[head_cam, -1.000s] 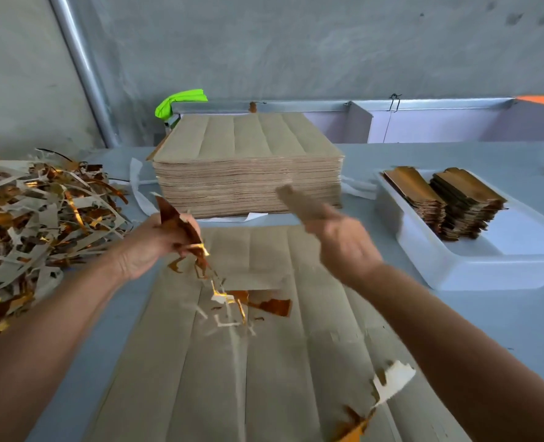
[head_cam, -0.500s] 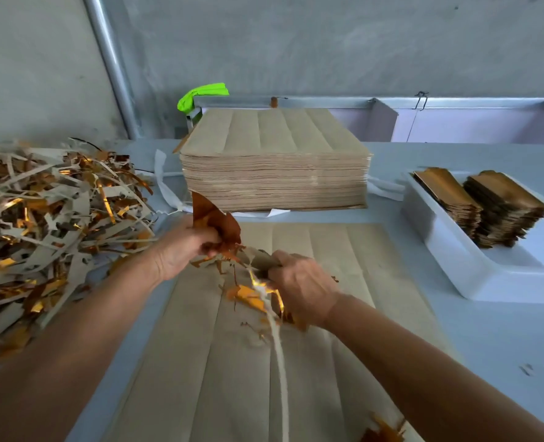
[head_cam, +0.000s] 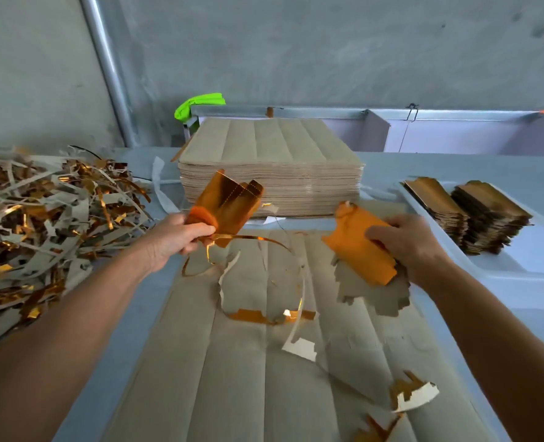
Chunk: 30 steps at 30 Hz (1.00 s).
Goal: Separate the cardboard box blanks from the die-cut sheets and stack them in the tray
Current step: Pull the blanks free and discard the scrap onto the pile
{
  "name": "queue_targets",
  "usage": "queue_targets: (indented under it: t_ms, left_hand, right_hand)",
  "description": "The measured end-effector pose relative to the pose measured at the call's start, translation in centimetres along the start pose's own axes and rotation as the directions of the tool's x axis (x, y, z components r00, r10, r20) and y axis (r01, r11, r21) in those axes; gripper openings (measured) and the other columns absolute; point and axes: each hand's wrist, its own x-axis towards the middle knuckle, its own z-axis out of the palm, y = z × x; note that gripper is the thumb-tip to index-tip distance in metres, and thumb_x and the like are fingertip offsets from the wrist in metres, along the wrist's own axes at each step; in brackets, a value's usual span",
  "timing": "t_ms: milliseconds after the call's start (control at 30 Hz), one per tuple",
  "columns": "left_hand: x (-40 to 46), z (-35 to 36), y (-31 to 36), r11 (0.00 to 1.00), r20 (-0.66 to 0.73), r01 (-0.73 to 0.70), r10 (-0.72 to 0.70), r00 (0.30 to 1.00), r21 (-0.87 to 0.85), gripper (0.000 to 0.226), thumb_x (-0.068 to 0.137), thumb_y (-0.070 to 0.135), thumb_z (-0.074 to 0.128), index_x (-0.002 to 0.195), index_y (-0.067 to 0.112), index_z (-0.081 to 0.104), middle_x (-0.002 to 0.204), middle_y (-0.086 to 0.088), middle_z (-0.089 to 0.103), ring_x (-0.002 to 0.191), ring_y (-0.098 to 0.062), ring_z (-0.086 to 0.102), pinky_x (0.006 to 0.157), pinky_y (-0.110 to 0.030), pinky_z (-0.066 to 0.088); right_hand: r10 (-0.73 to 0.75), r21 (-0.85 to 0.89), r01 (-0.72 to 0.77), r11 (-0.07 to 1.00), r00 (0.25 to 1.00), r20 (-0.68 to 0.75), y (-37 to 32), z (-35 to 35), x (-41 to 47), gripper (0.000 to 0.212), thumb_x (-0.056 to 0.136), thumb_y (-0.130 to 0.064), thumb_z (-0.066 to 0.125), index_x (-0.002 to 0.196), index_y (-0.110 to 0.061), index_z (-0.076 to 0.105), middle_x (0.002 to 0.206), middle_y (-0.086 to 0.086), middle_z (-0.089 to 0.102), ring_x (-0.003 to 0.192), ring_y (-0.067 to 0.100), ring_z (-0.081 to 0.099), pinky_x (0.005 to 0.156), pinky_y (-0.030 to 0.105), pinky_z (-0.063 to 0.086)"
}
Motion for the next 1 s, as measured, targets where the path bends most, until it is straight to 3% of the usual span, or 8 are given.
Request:
queue_targets:
  t_ms: [133,233,400,533,700,800,900,1000]
  left_hand:
    - [-0.2,0.4,1.2,1.0,0.068,-0.013,0.013,0.998,0.002,0.005,0.089,0.012,0.061,0.093,0.012,0.059,0.066,0.002,0.06,0.054,-0.01,0.041,0.057,-0.023,0.034]
    - [-0.3,0.6,1.8,0.998,0.071,-0.061,0.06,0.996,0.009,0.027,0.081,0.008,0.07,0.103,0.021,0.062,0.071,0.004,0.062,0.058,-0.007,0.05,0.061,-0.023,0.039]
    - [0.1,1.6,2.4,0.996,0.04,-0.023,0.026,0.999,-0.083,0.01,0.078,0.004,0.07,0.081,0.011,0.063,0.072,-0.002,0.064,0.069,-0.014,0.054,0.071,-0.028,0.043]
    - [0.0,2.2,2.5,0.996,0.128,-0.077,0.081,0.988,-0.041,0.019,0.084,0.0,0.063,0.099,0.011,0.064,0.095,-0.003,0.07,0.09,-0.017,0.063,0.078,-0.026,0.048]
    - [-1.3,3.9,4.1,0.983,0.411,-0.107,0.16,0.897,-0.148,0.035,0.074,0.007,0.065,0.109,0.006,0.063,0.105,-0.006,0.07,0.099,-0.019,0.065,0.08,-0.021,0.052]
    - [-2.1,7.1,5.0,0.973,0.523,-0.14,0.218,0.824,-0.186,0.046,0.072,0.005,0.066,0.117,0.008,0.06,0.12,-0.006,0.063,0.107,-0.014,0.061,0.083,-0.016,0.049]
    - [-3.0,10.9,4.6,0.963,0.586,-0.164,0.26,0.767,-0.213,0.026,0.08,-0.005,0.062,0.102,0.008,0.066,0.102,-0.001,0.069,0.094,-0.011,0.065,0.082,-0.02,0.05]
    - [-3.1,12.4,3.4,0.964,0.516,-0.179,0.257,0.817,-0.198,0.017,0.08,-0.004,0.065,0.084,0.012,0.069,0.081,0.004,0.071,0.076,-0.007,0.065,0.072,-0.022,0.051]
  right_hand:
    - [-0.023,-0.014,0.022,1.0,0.991,-0.128,0.9,-2.8,0.5,0.018,0.086,-0.012,0.063,0.102,-0.005,0.063,0.09,0.014,0.059,0.078,0.022,0.054,0.065,0.036,0.047]
    - [-0.026,0.049,0.038,0.998,0.975,-0.222,1.3,-4.5,0.9,0.031,0.086,-0.01,0.062,0.117,-0.014,0.06,0.109,0.008,0.057,0.1,0.028,0.054,0.078,0.038,0.046]
    - [-0.016,0.235,0.098,0.967,0.944,-0.329,0.9,-6.0,1.1,0.045,0.084,0.0,0.062,0.123,-0.022,0.058,0.12,0.004,0.056,0.102,0.022,0.055,0.083,0.033,0.051]
    - [-0.101,0.386,0.144,0.911,0.986,-0.129,0.7,-5.9,-0.2,0.035,0.086,-0.001,0.062,0.111,-0.025,0.061,0.105,-0.004,0.058,0.084,0.009,0.057,0.059,0.021,0.05]
    - [-0.365,0.204,0.348,0.915,0.93,0.051,0.2,-4.1,-1.6,0.037,0.087,0.002,0.061,0.108,-0.028,0.059,0.109,-0.003,0.06,0.098,0.012,0.059,0.082,0.032,0.052]
    - [-0.446,0.164,0.429,0.888,0.891,0.087,-1.0,-1.7,-2.7,0.038,0.086,-0.001,0.063,0.109,-0.031,0.057,0.097,-0.022,0.059,0.092,-0.01,0.056,0.08,0.012,0.047]
    - [-0.5,0.21,0.472,0.856,0.86,0.105,-2.0,0.2,-3.6,0.04,0.084,-0.004,0.066,0.11,-0.033,0.054,0.095,-0.023,0.056,0.092,-0.006,0.057,0.081,0.019,0.051]
    - [-0.503,0.157,0.482,0.862,0.852,0.144,-1.7,0.8,-3.9,0.049,0.08,-0.006,0.072,0.114,-0.034,0.05,0.095,-0.018,0.056,0.088,0.004,0.059,0.077,0.02,0.052]
